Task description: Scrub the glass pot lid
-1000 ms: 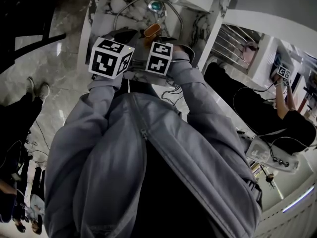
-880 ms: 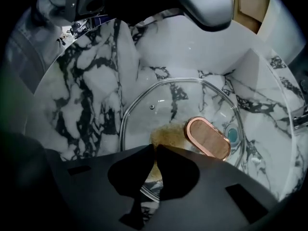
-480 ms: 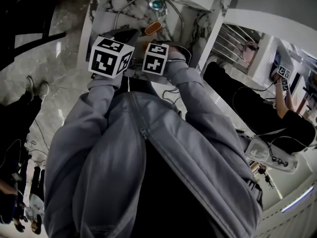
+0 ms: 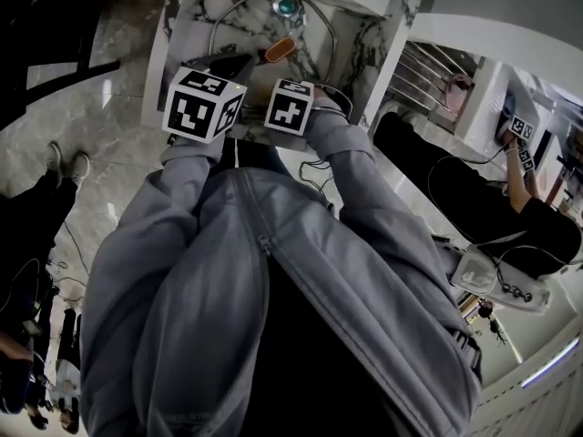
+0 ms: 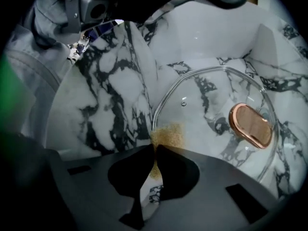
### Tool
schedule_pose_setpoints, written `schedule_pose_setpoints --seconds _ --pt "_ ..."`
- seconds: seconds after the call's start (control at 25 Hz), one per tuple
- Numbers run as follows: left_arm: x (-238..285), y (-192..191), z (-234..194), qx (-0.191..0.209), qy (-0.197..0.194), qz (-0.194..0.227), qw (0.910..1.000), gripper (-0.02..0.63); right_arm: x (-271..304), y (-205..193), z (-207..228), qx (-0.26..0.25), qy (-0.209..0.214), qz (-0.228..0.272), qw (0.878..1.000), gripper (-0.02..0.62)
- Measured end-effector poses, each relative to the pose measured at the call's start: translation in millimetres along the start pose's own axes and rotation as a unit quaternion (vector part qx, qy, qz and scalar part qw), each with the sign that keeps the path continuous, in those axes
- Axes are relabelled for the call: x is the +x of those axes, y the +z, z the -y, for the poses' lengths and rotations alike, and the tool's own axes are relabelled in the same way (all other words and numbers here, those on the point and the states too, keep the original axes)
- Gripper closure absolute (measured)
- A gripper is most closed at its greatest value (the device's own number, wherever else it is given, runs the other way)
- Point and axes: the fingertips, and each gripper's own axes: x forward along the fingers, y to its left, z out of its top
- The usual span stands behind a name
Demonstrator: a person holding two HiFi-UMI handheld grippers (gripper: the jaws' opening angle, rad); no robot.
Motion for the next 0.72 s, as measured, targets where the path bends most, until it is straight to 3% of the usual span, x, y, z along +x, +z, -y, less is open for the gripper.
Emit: schedule_pose_setpoints --seconds 0.4,0.72 --pt "4 10 12 0.011 -0.009 0.005 0.9999 0.592 -57 -13 13 0.041 -0.067 0.038 0.996 0.554" --pt "14 24 23 0.025 -0.019 0.003 0.9995 0.592 -99 -36 46 0.09 -0.124 0.06 0.986 0.554"
